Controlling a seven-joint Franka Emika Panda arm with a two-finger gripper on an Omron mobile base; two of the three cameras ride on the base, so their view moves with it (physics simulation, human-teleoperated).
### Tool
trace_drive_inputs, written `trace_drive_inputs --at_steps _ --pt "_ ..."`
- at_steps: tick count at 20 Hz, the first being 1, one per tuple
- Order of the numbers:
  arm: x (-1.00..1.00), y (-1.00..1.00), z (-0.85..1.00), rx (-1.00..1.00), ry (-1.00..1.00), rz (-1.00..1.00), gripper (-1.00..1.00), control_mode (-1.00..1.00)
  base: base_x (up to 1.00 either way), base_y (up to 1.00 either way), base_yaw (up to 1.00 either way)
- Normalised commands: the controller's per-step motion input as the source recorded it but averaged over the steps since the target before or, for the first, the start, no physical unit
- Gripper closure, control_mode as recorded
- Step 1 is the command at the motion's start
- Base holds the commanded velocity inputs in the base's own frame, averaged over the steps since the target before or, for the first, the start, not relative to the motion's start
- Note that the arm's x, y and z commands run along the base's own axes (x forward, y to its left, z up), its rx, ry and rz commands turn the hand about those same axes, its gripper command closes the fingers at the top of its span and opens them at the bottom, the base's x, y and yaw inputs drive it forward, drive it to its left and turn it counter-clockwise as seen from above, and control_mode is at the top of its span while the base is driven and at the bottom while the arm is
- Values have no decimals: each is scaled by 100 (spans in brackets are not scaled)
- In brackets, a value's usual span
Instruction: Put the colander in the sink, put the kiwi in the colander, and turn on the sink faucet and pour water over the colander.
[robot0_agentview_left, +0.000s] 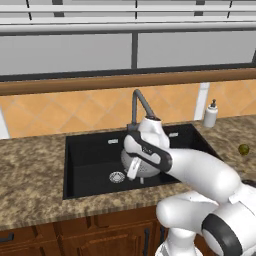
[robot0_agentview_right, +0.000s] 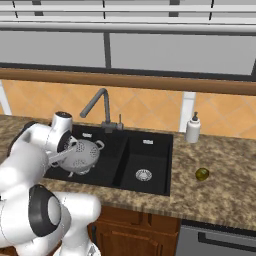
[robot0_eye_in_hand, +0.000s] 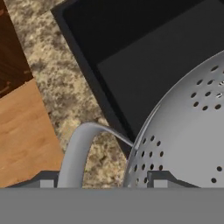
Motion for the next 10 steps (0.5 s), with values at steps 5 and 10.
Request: trace_drive_inputs --at_steps 5,10 --pt "35 0 -22 0 4 0 100 -100 0 0 0" --pt "39 0 -15 0 2 0 100 -100 0 0 0"
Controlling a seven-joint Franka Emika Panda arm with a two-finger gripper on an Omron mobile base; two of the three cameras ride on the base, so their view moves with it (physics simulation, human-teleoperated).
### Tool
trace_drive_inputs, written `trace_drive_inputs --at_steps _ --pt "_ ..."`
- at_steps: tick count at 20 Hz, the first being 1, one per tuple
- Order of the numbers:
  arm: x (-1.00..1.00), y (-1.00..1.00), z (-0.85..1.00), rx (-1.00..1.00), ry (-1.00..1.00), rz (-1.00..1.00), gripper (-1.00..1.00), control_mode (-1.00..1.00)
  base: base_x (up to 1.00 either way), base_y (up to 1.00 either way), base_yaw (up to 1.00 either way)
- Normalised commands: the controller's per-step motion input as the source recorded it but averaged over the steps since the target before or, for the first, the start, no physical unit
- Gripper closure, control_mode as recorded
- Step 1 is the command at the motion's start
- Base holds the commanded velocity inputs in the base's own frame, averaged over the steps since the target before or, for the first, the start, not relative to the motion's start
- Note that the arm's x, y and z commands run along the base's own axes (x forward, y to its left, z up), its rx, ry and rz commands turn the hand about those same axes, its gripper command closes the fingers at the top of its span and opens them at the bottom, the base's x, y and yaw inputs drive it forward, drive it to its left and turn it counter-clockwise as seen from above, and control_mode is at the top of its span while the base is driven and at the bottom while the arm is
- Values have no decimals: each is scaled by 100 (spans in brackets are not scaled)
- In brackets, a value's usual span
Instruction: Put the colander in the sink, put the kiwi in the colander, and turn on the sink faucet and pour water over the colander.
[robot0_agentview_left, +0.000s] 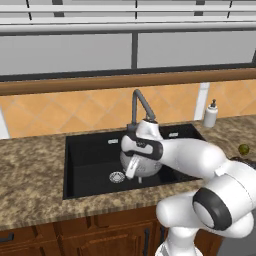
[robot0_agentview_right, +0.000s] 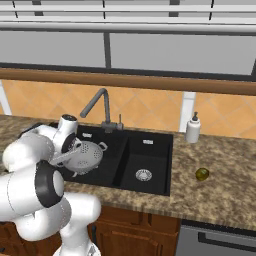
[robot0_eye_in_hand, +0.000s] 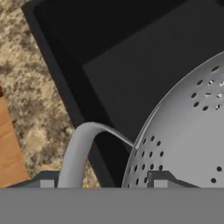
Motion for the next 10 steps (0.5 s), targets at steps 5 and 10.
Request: trace_drive_inputs --at_steps 5,10 --pt "47 0 -21 0 0 0 100 -100 0 0 0" --pt "37 0 -36 -1 0 0 100 -100 0 0 0"
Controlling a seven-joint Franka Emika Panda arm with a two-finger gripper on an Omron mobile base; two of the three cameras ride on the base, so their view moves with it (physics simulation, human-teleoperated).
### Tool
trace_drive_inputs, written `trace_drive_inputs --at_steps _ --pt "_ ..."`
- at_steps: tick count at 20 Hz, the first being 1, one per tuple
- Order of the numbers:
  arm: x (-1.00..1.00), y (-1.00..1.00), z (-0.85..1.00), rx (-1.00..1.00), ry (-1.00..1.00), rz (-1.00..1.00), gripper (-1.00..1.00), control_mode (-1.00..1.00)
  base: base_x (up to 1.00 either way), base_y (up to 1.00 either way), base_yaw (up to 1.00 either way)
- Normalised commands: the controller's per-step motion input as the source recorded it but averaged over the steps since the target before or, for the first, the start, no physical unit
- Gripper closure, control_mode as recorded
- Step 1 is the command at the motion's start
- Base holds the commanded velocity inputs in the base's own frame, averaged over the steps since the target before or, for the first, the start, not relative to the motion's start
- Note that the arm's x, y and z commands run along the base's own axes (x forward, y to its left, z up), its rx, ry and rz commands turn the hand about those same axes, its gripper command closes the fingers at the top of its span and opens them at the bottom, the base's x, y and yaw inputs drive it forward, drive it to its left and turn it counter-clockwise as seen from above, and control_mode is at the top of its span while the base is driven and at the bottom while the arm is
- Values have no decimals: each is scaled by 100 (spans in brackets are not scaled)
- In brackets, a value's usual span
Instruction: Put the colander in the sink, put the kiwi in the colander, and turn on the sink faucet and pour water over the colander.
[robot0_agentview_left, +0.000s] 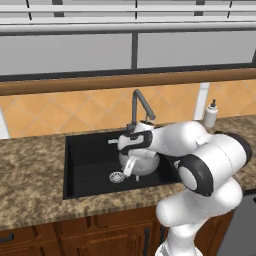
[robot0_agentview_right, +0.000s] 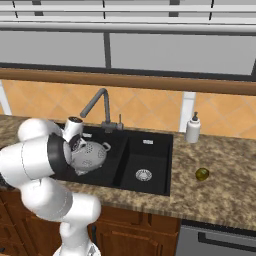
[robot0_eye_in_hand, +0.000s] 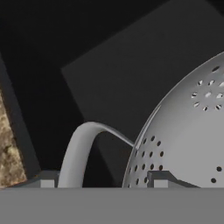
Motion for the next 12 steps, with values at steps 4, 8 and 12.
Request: trace_drive_inputs --at_steps 4,8,12 --pt "29 0 -47 -3 0 0 100 -100 0 0 0" --pt "35 0 -46 -4 0 0 100 -100 0 0 0" --pt "39 -13 -27 0 0 0 100 -100 0 0 0"
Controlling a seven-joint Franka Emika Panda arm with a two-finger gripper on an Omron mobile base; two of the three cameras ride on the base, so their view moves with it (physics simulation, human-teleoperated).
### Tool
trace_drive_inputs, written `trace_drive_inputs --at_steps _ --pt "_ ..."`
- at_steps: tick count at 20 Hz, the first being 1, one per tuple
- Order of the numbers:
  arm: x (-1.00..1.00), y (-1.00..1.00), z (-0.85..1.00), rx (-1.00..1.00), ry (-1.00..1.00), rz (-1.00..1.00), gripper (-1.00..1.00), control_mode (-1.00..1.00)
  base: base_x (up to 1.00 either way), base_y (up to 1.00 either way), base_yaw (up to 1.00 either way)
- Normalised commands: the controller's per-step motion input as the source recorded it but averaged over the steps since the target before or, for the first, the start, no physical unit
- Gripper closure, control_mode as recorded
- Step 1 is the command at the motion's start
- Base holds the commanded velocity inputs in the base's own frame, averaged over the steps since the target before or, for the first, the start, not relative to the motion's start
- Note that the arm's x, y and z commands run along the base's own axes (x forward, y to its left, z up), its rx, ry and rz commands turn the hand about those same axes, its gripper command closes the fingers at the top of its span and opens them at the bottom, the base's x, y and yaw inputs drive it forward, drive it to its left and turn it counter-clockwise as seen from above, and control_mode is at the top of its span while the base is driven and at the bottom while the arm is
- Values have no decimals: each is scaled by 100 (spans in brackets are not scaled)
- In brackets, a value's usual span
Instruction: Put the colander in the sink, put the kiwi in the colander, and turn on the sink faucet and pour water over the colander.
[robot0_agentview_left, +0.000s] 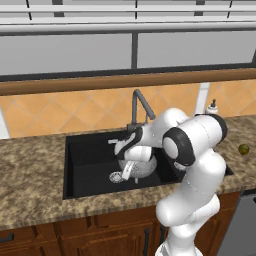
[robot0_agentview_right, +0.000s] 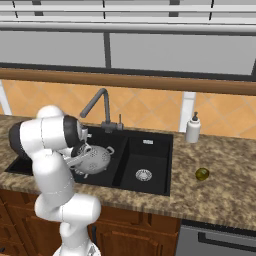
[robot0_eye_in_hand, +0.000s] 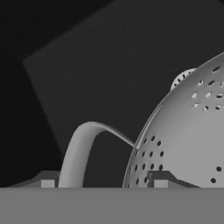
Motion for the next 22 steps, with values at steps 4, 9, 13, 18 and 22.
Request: trace_drive_inputs --at_steps 4,9,13,18,22 --pt "28 -33 -9 0 0 0 100 -100 0 0 0" --pt "16 -32 -19 0 0 0 100 -100 0 0 0" --pt "0 -1 -46 -5 2 0 100 -100 0 0 0" --pt "0 -1 -34 -3 5 0 100 -100 0 0 0" --pt "-2 0 -13 -1 3 0 100 -100 0 0 0"
